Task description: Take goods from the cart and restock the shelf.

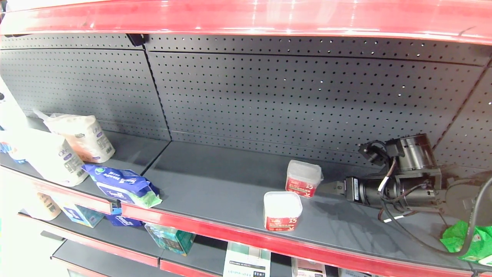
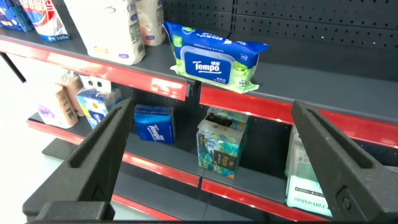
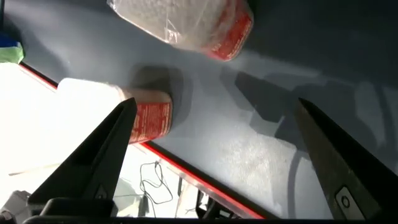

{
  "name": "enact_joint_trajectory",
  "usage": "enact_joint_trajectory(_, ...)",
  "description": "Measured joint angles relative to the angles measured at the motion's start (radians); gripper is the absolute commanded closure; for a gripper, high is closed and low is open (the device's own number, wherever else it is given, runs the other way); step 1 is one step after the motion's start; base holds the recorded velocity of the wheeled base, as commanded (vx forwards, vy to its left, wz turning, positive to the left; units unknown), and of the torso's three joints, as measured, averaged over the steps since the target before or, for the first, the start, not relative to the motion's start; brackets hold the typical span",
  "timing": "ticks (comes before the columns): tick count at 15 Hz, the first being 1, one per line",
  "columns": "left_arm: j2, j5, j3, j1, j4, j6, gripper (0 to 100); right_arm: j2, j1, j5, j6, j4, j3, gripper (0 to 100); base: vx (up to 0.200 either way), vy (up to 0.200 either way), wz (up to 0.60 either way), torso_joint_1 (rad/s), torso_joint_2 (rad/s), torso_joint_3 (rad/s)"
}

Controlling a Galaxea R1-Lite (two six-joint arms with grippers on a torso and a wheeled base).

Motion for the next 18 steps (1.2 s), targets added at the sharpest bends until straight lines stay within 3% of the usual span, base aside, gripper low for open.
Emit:
enact_joint_trajectory(6,0.000,0.000,0.000,0.000,0.000,0.000,0,0.045,0.041,0.000,0.085,0.000,-0.060,0,0.000,0.000,0.00,0.000,0.00,0.000)
enact_joint_trajectory(18,0.000,0.000,0.000,0.000,0.000,0.000,0,0.113,0.113,-0.028,0.096,-0.004,-0.073,0,0.000,0.000,0.00,0.000,0.00,0.000)
